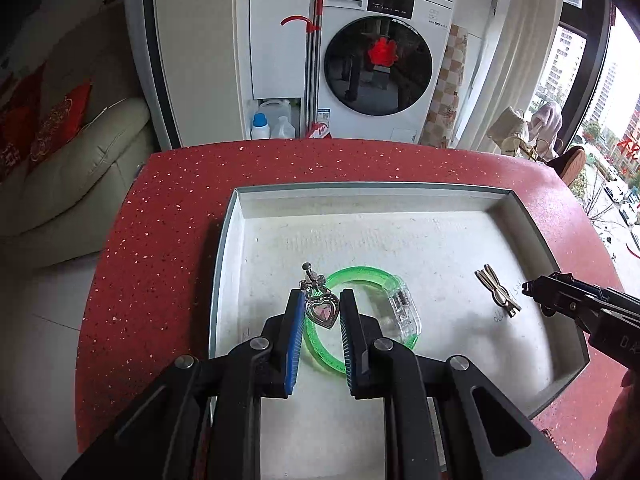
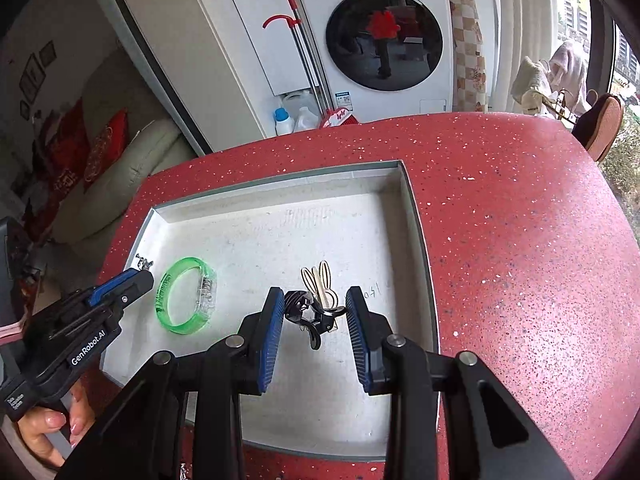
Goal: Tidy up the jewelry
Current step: 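Carry the claw clip and heart pendant into the grey tray with both tools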
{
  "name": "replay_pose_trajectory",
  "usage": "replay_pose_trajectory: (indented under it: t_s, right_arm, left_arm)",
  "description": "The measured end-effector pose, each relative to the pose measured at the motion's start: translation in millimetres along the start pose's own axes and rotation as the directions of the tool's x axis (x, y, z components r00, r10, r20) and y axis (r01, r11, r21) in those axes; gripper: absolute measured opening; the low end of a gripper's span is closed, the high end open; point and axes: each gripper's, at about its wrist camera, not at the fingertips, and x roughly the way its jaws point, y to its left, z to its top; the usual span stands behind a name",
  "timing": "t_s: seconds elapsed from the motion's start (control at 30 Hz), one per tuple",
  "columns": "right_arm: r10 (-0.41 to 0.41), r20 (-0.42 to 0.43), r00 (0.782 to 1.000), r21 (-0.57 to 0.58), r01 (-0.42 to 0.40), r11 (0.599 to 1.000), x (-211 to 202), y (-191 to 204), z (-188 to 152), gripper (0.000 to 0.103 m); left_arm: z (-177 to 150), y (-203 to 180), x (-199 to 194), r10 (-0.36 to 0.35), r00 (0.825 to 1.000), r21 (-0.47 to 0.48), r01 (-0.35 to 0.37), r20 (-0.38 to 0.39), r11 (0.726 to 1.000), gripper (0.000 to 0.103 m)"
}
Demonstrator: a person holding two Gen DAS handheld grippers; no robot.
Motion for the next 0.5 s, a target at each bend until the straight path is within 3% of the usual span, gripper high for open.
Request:
replay_pose_trajectory:
  t_s: [0.4, 0.5]
  right_arm:
    - [-0.06, -0.011, 0.998, -0.052, 0.059, 0.997, 16, 2, -16, 0.036]
    - [-0.055, -0.013, 0.998, -0.046, 0.055, 0.997, 15, 2, -15, 0.043]
  left_arm:
    - [-16, -13, 21, 0.085, 0.996, 0.057, -0.084, -0.01, 0.995, 0.037]
    - [-17, -9, 19, 0.086, 0.996, 0.034, -0.085, -0.009, 0.996, 0.037]
